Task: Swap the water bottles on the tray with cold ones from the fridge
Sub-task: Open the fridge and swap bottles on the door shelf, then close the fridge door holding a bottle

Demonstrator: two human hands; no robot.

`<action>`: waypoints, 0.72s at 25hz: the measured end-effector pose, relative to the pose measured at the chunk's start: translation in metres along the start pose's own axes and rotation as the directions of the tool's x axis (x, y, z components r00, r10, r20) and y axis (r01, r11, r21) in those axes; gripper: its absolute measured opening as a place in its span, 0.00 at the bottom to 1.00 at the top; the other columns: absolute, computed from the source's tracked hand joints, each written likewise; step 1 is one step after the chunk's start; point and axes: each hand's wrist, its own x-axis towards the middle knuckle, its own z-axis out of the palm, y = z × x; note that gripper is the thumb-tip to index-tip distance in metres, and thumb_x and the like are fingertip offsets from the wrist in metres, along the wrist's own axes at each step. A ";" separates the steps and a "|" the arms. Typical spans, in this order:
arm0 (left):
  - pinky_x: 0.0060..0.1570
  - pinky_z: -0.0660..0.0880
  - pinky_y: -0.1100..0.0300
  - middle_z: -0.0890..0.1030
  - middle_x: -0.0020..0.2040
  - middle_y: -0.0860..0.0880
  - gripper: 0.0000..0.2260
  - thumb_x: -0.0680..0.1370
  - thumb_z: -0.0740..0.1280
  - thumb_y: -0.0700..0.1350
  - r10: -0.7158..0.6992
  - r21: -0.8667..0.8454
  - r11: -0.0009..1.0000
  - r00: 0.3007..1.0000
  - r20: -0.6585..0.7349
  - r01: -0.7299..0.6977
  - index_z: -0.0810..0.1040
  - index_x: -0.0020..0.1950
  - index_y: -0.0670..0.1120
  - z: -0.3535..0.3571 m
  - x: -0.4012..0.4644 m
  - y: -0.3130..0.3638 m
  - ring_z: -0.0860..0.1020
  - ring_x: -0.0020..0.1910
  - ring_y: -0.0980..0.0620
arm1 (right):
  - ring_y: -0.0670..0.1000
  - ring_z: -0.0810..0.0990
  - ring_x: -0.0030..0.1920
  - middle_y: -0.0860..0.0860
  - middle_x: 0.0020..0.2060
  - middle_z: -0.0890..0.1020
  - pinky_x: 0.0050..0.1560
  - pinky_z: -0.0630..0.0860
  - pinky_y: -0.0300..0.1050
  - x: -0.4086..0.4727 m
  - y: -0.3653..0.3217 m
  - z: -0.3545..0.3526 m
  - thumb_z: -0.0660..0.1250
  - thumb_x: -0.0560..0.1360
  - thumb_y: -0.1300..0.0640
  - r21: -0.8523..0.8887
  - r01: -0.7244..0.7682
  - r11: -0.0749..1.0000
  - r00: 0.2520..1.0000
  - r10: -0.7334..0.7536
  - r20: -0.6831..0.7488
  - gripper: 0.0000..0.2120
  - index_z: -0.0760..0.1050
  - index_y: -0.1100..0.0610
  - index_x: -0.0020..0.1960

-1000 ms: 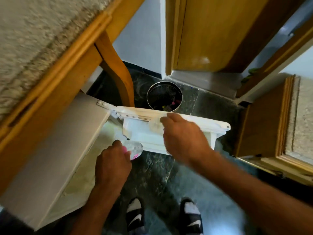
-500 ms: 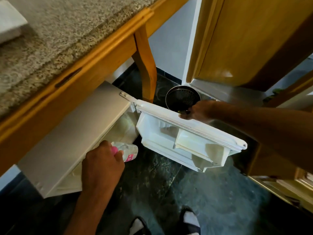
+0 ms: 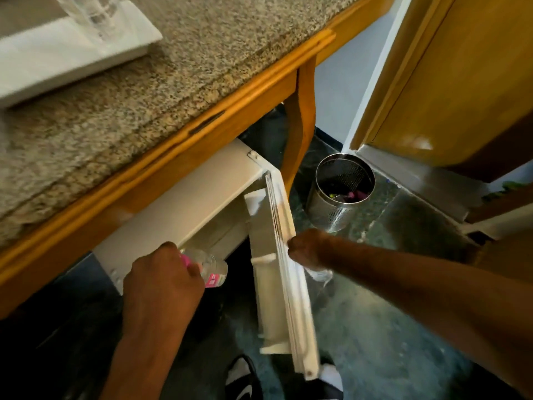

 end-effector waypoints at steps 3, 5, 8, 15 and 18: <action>0.40 0.79 0.53 0.81 0.45 0.40 0.14 0.74 0.69 0.48 -0.039 0.042 0.998 0.999 -0.016 0.040 0.76 0.55 0.40 -0.014 0.003 -0.014 0.80 0.41 0.45 | 0.62 0.78 0.58 0.58 0.57 0.79 0.56 0.77 0.58 0.036 -0.029 -0.029 0.64 0.77 0.60 0.170 -0.080 0.982 0.994 0.091 -0.058 0.10 0.75 0.61 0.57; 0.35 0.76 0.55 0.80 0.43 0.41 0.13 0.74 0.69 0.47 -0.059 0.001 0.998 0.997 -0.044 0.059 0.76 0.53 0.40 -0.020 0.006 -0.023 0.78 0.39 0.46 | 0.63 0.77 0.59 0.59 0.59 0.78 0.58 0.75 0.60 0.062 -0.045 -0.046 0.62 0.78 0.60 0.228 -0.107 0.968 0.982 0.139 -0.131 0.12 0.74 0.62 0.59; 0.35 0.75 0.55 0.81 0.45 0.40 0.13 0.73 0.70 0.46 -0.065 0.001 0.998 0.996 -0.063 0.065 0.76 0.52 0.39 -0.023 0.012 -0.030 0.79 0.40 0.45 | 0.63 0.76 0.60 0.60 0.61 0.77 0.60 0.75 0.58 0.094 -0.050 -0.065 0.62 0.78 0.58 0.298 -0.139 0.945 0.965 0.196 -0.172 0.14 0.73 0.61 0.62; 0.47 0.77 0.55 0.82 0.52 0.41 0.15 0.74 0.69 0.48 -0.013 0.071 0.997 0.993 -0.115 0.021 0.75 0.55 0.41 -0.017 0.031 -0.046 0.81 0.51 0.45 | 0.61 0.80 0.51 0.60 0.51 0.82 0.45 0.73 0.51 0.138 -0.045 -0.099 0.58 0.79 0.60 0.511 -0.244 0.824 0.919 0.364 -0.148 0.11 0.78 0.61 0.53; 0.49 0.79 0.56 0.82 0.53 0.42 0.17 0.75 0.69 0.49 -0.009 0.124 0.992 0.999 -0.044 0.015 0.74 0.58 0.41 -0.021 0.030 -0.047 0.82 0.51 0.47 | 0.61 0.80 0.52 0.60 0.52 0.82 0.45 0.75 0.51 0.114 -0.045 -0.118 0.61 0.78 0.62 0.488 -0.233 0.841 0.931 0.338 -0.138 0.09 0.78 0.62 0.54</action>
